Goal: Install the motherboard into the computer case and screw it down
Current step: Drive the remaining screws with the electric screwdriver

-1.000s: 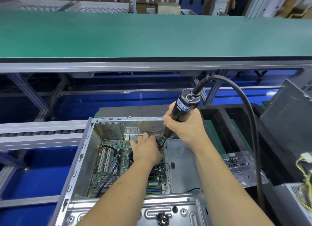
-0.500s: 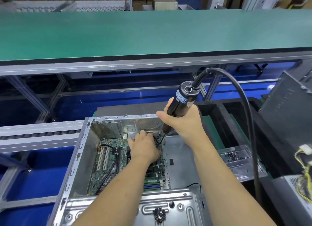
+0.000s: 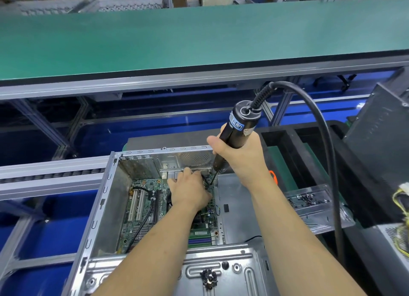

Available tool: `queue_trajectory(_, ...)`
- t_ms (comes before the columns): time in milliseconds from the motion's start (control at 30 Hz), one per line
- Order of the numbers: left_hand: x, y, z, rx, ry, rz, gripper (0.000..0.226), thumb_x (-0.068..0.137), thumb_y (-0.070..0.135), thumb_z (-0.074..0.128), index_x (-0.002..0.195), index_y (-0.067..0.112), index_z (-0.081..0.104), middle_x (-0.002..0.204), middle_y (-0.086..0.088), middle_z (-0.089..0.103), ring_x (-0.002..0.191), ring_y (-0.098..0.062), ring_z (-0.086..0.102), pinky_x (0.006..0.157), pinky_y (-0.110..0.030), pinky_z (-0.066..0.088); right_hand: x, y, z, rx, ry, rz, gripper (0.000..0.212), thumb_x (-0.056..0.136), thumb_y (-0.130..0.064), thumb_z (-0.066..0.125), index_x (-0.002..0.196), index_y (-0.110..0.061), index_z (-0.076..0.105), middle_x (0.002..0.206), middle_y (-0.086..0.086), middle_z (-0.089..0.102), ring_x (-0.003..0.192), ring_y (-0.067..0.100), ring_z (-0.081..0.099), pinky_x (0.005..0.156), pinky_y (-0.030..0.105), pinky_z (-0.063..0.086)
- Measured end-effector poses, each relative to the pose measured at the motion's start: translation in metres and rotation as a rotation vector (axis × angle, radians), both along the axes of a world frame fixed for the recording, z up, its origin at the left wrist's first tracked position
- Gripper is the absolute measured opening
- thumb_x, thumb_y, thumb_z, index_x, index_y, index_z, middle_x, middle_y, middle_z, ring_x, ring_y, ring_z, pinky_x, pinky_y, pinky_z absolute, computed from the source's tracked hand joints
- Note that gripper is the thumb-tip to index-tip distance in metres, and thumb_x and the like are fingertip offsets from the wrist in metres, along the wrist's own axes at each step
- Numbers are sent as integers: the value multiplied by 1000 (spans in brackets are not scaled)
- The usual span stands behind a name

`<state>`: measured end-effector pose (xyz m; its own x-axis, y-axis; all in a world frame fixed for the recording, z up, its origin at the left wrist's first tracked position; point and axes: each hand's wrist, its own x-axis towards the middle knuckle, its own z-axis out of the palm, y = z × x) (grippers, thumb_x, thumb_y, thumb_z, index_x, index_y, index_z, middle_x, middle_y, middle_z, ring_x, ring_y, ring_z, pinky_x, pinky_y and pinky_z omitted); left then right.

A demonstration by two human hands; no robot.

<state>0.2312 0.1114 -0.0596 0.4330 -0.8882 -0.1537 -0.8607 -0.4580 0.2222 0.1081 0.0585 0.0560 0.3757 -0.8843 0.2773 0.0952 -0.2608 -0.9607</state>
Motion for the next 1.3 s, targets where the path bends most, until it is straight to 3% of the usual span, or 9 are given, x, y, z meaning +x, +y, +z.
queue_trajectory(333, 0, -1, -1, 5, -1, -7, 36, 76, 41, 67, 109, 29, 58, 108, 3, 43, 111, -21, 45, 98, -44, 27, -2, 5, -1, -11, -6, -51, 36, 70, -39, 76, 68, -9, 57, 65, 17, 60, 67, 41, 59, 71, 55, 53)
queue_trajectory(500, 0, 0, 0, 19, -20, -12, 38, 76, 42, 65, 111, 29, 57, 110, 3, 44, 112, -21, 44, 100, -45, 27, 1, 2, -1, -23, 7, -66, 46, 71, -40, 74, 68, 2, 54, 67, 25, 58, 65, 39, 56, 69, 52, 52)
queue_trajectory(667, 1, -1, -2, 15, -27, -8, 39, 76, 42, 65, 112, 29, 58, 112, 3, 44, 113, -20, 45, 99, -44, 27, 4, -4, 2, -6, -2, -57, 30, 73, -39, 70, 61, -16, 55, 59, 8, 59, 59, 18, 57, 66, 34, 53)
queue_trajectory(833, 0, -2, -1, 31, -17, -6, 39, 76, 43, 65, 111, 29, 57, 115, 2, 45, 114, -20, 46, 100, -44, 26, 13, -3, 3, -3, 28, -11, 31, 71, -40, 68, 62, -14, 55, 57, 1, 59, 59, 18, 56, 65, 32, 52)
queue_trajectory(933, 0, -1, -1, 34, -19, -9, 39, 76, 43, 65, 111, 28, 57, 116, 2, 45, 113, -21, 46, 98, -43, 26, 17, -4, 5, -3, 53, 2, 38, 70, -43, 66, 64, -7, 55, 59, 8, 59, 60, 19, 56, 65, 36, 51)
queue_trajectory(1100, 0, -2, -1, 33, -25, -11, 40, 76, 44, 65, 112, 28, 57, 117, 2, 45, 115, -21, 45, 99, -44, 27, 20, -1, 4, 11, 48, 29, 37, 69, -42, 68, 65, -9, 54, 61, 18, 54, 61, 24, 52, 64, 45, 50)
queue_trajectory(1300, 0, -1, 1, 35, -26, -14, 40, 77, 43, 66, 113, 28, 57, 116, 2, 45, 116, -21, 42, 100, -44, 27, 23, -3, 2, 0, 91, 49, 28, 71, -36, 71, 63, -15, 54, 57, 2, 54, 58, 20, 51, 61, 35, 49)
